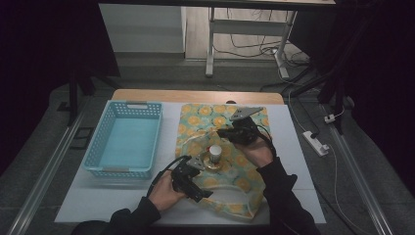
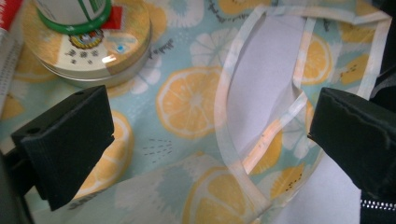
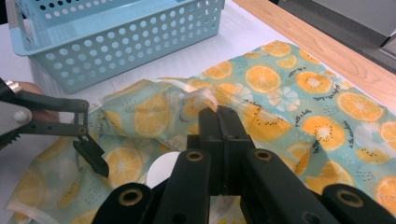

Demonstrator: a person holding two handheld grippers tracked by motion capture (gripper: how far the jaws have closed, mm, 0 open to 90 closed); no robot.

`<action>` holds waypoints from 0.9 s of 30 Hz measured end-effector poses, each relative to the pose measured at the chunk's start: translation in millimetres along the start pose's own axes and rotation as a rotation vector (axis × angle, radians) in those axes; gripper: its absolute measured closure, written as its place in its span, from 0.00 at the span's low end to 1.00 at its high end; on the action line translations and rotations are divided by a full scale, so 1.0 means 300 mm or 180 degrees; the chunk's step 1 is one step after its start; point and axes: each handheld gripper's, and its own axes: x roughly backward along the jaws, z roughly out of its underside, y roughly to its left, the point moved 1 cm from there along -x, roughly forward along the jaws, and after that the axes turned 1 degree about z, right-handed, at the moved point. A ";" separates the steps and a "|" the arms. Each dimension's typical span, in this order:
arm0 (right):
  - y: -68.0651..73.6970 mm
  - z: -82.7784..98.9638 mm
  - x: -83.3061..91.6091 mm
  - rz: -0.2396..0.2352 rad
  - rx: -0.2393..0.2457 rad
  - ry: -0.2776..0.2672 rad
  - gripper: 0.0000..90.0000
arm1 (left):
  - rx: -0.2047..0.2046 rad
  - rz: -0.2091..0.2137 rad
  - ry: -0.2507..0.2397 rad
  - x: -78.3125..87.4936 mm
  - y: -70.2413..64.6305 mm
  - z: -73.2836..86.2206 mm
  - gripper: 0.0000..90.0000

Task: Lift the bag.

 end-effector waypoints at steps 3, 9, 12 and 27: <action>-0.001 0.002 -0.001 0.0001 -0.0010 0.0008 0.99 | -0.0053 -0.0048 0.0048 -0.014 0.001 0.006 0.00; -0.002 0.001 0.000 0.0002 -0.0017 0.0008 0.99 | -0.0138 -0.0116 0.0154 -0.050 -0.003 0.015 0.01; -0.005 0.002 0.002 0.0002 -0.0016 0.0003 0.99 | -0.0160 -0.0198 0.0203 -0.062 -0.003 0.018 0.03; -0.006 0.002 0.001 0.0001 -0.0023 0.0011 0.99 | -0.0271 -0.0303 0.0264 -0.048 0.001 0.020 0.44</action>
